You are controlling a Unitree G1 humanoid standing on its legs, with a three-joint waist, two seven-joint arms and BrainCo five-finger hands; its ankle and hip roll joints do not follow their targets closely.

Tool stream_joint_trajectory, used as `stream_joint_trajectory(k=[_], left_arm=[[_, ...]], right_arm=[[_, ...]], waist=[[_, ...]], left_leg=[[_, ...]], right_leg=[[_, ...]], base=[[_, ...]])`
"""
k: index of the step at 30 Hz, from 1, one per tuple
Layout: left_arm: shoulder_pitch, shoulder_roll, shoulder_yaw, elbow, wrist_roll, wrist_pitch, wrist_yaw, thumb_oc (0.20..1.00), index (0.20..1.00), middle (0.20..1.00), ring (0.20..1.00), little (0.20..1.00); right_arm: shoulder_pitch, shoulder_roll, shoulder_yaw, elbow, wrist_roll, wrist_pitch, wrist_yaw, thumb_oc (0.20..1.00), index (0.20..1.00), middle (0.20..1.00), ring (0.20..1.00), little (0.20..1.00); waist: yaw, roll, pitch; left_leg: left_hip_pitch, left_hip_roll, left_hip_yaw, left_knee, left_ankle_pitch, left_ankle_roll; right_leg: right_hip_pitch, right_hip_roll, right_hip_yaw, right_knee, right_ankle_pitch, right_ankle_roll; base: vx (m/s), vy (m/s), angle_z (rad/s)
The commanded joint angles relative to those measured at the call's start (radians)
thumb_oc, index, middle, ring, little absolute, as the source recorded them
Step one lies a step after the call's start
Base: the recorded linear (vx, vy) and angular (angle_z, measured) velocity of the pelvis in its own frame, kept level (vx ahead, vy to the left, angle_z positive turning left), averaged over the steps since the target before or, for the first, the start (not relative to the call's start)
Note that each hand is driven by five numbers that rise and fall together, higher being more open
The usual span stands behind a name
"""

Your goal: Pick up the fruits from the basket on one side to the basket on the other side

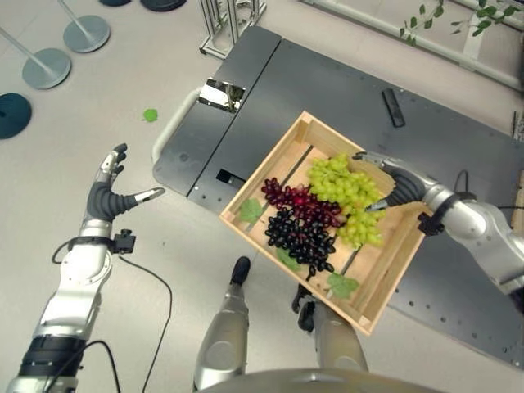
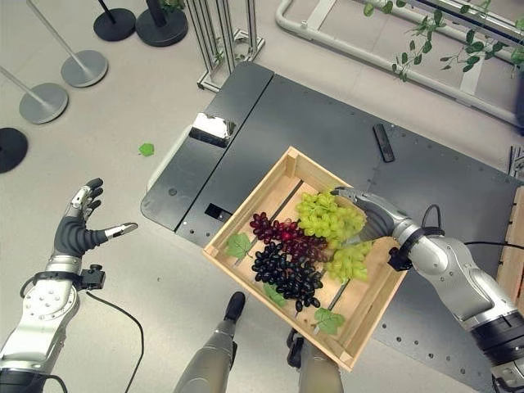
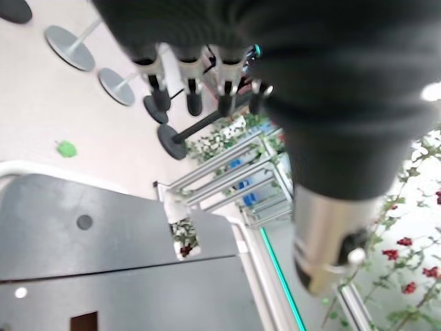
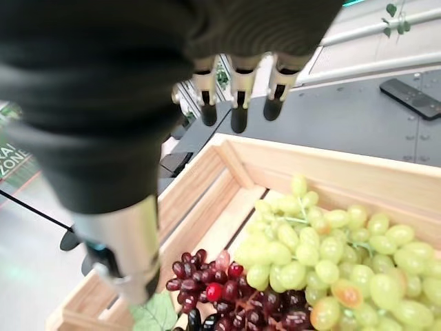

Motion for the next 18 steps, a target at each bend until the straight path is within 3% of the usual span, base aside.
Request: stream_joint_trajectory(k=[1, 18], left_arm=[[-0.018, 0.033, 0.028, -0.035, -0.016, -0.045, 0.040, 1.000, 1.000, 1.000, 1.000, 1.000], [-0.112, 0.001, -0.029, -0.018, -0.052, -0.045, 0.114, 1.000, 1.000, 1.000, 1.000, 1.000]], right_arm=[[-0.064, 0.017, 0.069, -0.017, 0.022, -0.005, -0.011, 1.000, 1.000, 1.000, 1.000, 1.000], [-0.337, 0.187, 0.278, 0.229, -0.099, 0.079, -0.089, 1.000, 1.000, 1.000, 1.000, 1.000]], waist=[[-0.002, -0.049, -0.010], [0.036, -0.021, 0.075]], left_leg=[[-0.004, -0.017, 0.010, 0.018, -0.012, 0.043], [-0.140, -0.042, 0.009, 0.125, -0.029, 0.047]], right_leg=[[0.067, -0.009, 0.011, -0.023, 0.007, 0.041], [-0.064, -0.021, 0.025, 0.068, -0.010, 0.032]], base=[[-0.01, -0.017, 0.03], [-0.02, -0.004, 0.03]])
